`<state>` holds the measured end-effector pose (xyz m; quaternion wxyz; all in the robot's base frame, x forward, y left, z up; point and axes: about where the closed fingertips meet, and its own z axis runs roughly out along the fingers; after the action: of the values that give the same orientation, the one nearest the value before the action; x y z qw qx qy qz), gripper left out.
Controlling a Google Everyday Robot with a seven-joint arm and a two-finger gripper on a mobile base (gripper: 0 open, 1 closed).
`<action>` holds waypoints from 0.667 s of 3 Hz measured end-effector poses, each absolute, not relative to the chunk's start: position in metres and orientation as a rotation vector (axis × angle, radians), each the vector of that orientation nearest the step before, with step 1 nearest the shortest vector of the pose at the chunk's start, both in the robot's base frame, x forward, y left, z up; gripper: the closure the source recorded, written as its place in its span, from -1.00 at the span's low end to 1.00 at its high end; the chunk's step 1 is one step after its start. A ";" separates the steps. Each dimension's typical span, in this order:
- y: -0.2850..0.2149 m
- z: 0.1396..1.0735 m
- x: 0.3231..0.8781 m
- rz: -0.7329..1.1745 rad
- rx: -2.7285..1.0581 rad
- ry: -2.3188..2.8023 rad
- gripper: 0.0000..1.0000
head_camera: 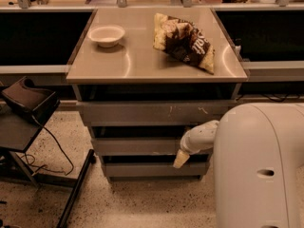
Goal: Open middle drawer
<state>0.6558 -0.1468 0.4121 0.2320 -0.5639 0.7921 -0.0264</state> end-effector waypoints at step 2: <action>-0.148 0.401 0.689 -0.029 -1.546 2.131 -1.00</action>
Offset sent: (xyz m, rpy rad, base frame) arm -0.0044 -0.0011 -0.0248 0.0362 0.0458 -0.0020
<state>0.6893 -0.1484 0.4013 0.2516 -0.5683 0.7833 -0.0107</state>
